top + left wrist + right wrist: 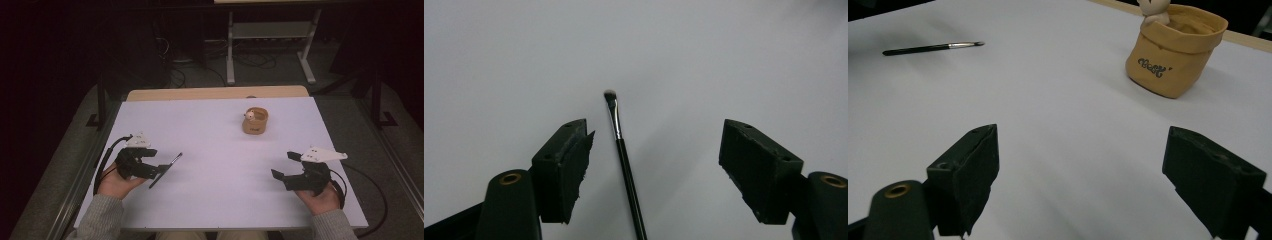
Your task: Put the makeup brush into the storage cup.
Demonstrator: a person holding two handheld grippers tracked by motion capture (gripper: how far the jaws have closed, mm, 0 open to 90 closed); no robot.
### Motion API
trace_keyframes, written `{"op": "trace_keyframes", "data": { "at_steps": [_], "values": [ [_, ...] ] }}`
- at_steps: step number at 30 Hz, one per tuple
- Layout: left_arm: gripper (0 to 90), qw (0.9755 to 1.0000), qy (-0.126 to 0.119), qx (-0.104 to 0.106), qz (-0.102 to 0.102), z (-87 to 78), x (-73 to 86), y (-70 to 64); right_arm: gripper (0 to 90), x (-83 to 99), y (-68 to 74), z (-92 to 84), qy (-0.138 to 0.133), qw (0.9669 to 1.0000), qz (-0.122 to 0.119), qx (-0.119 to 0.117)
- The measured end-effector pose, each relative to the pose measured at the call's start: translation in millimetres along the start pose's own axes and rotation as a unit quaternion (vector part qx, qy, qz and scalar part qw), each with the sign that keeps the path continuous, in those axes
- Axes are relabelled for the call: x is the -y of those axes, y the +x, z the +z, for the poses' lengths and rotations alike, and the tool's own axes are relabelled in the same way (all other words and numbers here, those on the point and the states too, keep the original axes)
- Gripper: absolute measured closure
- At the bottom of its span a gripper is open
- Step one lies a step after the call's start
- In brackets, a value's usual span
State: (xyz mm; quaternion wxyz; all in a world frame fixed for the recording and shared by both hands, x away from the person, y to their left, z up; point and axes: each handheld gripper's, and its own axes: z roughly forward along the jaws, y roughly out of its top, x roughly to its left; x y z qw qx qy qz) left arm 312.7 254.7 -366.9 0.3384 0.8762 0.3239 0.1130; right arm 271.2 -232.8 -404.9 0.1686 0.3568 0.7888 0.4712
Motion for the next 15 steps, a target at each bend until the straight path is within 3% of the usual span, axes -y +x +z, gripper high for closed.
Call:
{"op": "trace_keyframes", "data": {
  "at_steps": [15],
  "values": [
    [33.2, 0.9992, 0.041, -0.003, 0.002, 20.9, -5.4, 7.5, 14.1, -0.2, -0.7, 1.5, 0.004, 1.0, 0.002, -0.003]
  ]
}}
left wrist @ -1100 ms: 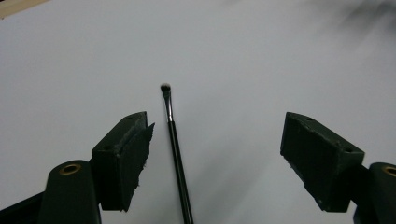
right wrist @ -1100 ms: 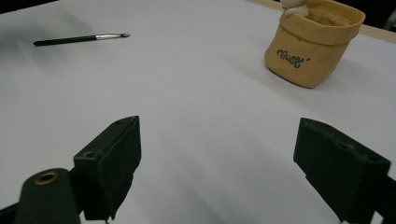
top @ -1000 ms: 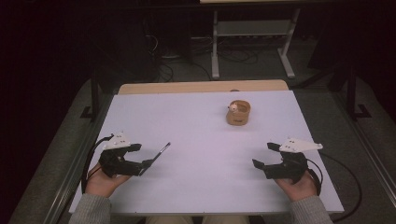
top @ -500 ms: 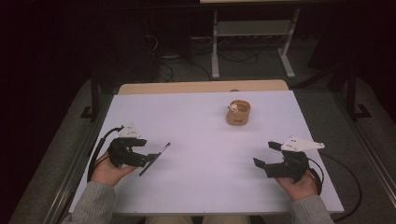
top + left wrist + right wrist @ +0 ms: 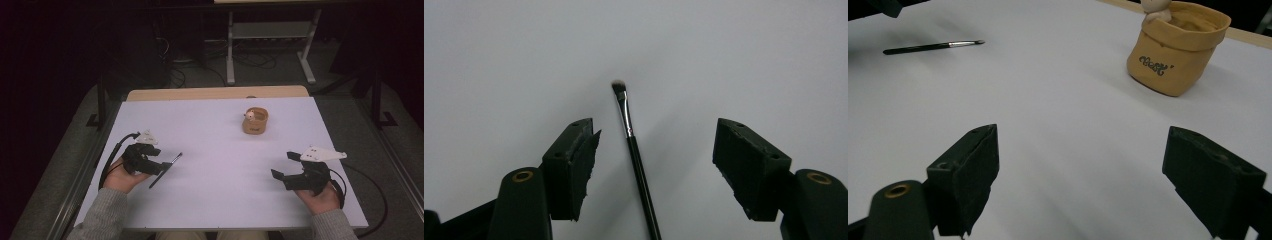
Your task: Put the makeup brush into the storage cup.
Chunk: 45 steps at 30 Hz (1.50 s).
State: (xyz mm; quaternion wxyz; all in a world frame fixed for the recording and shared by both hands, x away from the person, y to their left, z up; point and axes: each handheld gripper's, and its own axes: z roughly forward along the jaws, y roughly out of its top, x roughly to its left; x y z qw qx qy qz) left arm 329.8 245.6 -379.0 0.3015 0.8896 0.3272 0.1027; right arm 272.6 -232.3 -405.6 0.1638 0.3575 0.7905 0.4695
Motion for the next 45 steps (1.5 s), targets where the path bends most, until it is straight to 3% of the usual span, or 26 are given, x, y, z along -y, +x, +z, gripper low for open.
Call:
{"op": "trace_keyframes", "data": {
  "at_steps": [15, 29, 45],
  "values": [
    [43.7, 0.9986, 0.052, 0.004, -0.01, 22.6, -4.1, 7.1, 14.2, -0.1, -0.2, 0.2, 0.001, 1.0, 0.001, -0.001],
    [53.1, 0.9949, 0.099, 0.0, -0.018, 37.7, -3.1, 10.2, 14.5, -0.4, 0.3, -0.4, 0.0, 1.0, -0.003, -0.002],
    [61.0, 0.9924, 0.121, 0.002, -0.02, 46.9, -0.4, 10.4, 14.6, -0.6, 1.1, 0.3, 0.002, 1.0, -0.008, -0.003]
  ]
}}
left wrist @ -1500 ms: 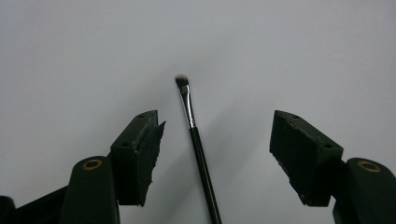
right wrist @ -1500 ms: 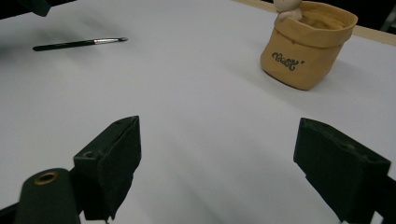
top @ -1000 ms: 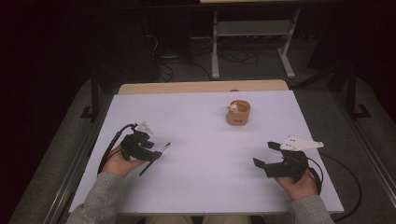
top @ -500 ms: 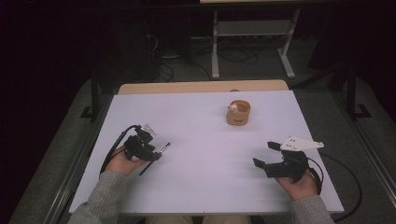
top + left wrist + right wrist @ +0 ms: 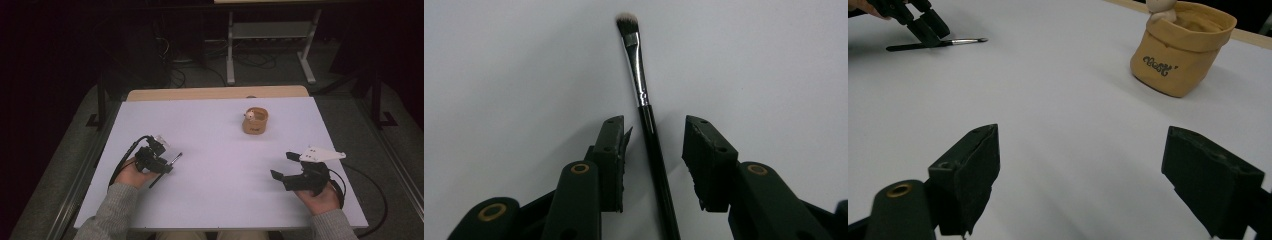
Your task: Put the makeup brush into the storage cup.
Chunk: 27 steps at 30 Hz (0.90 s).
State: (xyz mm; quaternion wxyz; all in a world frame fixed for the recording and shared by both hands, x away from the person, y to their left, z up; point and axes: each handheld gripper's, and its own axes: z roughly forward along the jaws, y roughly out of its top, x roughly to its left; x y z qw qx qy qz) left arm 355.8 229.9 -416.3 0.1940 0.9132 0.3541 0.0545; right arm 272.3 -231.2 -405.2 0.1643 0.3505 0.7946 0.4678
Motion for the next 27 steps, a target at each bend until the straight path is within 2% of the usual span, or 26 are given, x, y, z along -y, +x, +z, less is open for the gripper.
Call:
{"op": "trace_keyframes", "data": {
  "at_steps": [14, 20, 27],
  "values": [
    [73.4, 0.9995, 0.021, -0.023, 0.012, 3.5, -2.1, -4.3, 14.7, 0.1, 0.8, 1.1, 0.003, 1.0, -0.002, 0.0],
    [79.5, 0.9985, 0.038, -0.033, 0.023, 4.7, -6.8, -8.7, 14.7, -0.2, 1.4, 1.4, 0.004, 1.0, -0.003, -0.002],
    [83.9, 0.9987, 0.04, -0.028, 0.015, 4.9, -7.8, -7.5, 14.7, -0.3, 2.0, 2.0, 0.006, 1.0, -0.003, -0.005]
  ]
}}
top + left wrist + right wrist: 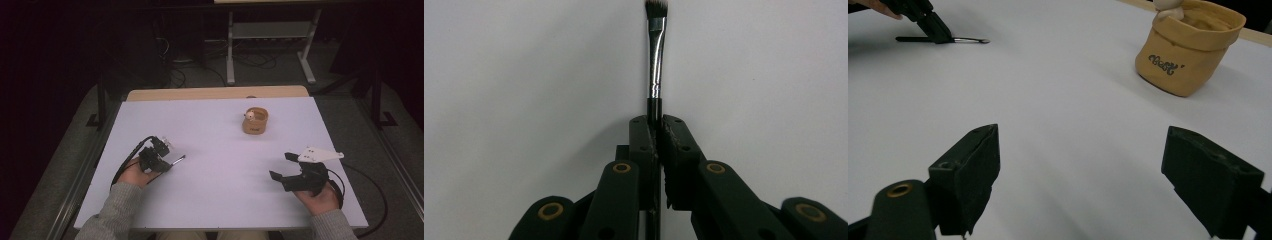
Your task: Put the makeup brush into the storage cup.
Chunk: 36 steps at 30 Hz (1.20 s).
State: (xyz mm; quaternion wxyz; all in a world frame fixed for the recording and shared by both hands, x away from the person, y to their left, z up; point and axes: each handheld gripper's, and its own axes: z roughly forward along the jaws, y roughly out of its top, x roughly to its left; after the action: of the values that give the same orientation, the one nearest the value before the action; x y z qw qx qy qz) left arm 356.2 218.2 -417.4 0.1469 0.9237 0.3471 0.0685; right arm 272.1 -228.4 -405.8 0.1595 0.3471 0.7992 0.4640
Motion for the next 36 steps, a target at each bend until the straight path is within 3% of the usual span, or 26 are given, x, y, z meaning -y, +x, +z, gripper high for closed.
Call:
{"op": "trace_keyframes", "data": {
  "at_steps": [11, 18, 23, 28, 36],
  "values": [
    [84.2, 0.9999, -0.009, 0.005, -0.006, -1.6, 2.3, 1.4, 14.7, 0.3, 0.6, 3.9, 0.007, 1.0, 0.002, -0.007],
    [84.2, 0.9992, -0.037, 0.015, -0.006, -12.0, 4.0, -0.4, 14.7, -0.3, 1.2, 5.6, 0.007, 0.9998, 0.007, -0.015],
    [84.2, 0.9975, -0.061, 0.035, -0.007, -19.5, 5.1, -2.5, 15.9, -2.0, 0.9, 5.5, 0.01, 0.9996, 0.013, -0.022],
    [84.2, 0.9958, -0.08, 0.045, -0.003, -25.4, 4.2, -6.7, 15.9, -3.2, -2.2, 3.6, 0.007, 0.9993, 0.023, -0.028],
    [84.2, 0.9923, -0.11, 0.056, 0.01, -35.7, 0.7, -16.1, 15.9, -6.5, 2.1, 11.2, 0.027, 0.998, 0.027, -0.051]
  ]
}}
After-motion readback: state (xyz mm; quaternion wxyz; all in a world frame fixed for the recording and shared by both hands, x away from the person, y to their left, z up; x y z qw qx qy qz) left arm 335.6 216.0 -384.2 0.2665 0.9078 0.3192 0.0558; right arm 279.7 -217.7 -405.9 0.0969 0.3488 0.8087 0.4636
